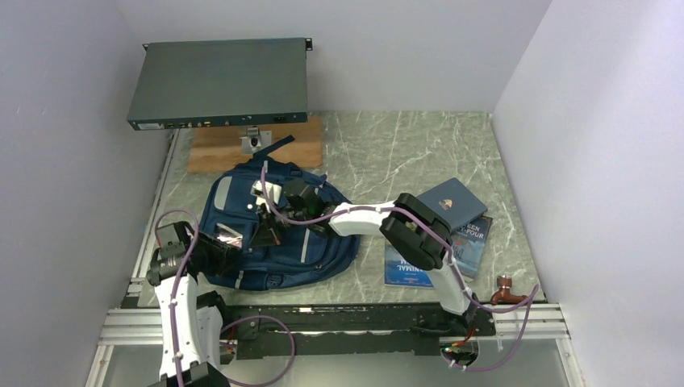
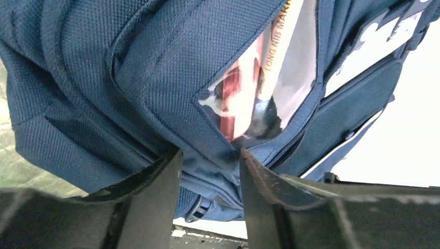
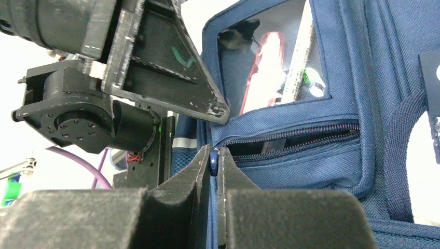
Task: Pack the student bag
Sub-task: Zip the student bag at the center of the board.
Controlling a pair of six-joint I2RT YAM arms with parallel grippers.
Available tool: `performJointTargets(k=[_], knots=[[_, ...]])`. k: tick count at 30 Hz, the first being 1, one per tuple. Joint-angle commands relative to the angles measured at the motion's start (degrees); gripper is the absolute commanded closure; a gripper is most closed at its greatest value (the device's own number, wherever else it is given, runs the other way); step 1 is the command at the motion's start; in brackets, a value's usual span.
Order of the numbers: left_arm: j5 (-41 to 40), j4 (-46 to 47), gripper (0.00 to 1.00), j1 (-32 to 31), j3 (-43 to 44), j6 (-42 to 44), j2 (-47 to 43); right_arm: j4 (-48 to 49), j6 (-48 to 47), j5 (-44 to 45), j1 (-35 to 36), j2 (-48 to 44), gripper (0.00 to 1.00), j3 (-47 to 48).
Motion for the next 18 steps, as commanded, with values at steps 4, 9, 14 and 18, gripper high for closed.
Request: performJointTargets(k=[4, 9, 14, 18], knots=[[-0.7, 7.4, 0.61, 0.9, -2.2, -0.8, 0.8, 1.2, -3.2, 0.3, 0.2, -3.7, 1.00, 0.9], [-0.6, 9.6, 0.73, 0.9, -4.3, -1.7, -2.2, 0.0, -5.1, 0.4, 0.8, -3.4, 1.00, 1.7], [0.0, 10.0, 1.00, 0.9, -4.1, -0.4, -2.6, -4.8, -5.9, 6.1, 0.3, -2.5, 1.00, 4.6], [0.3, 9.9, 1.00, 0.9, -4.2, 0.5, -2.4, -7.6, -3.3, 9.7, -2.3, -1.1, 1.00, 8.6]])
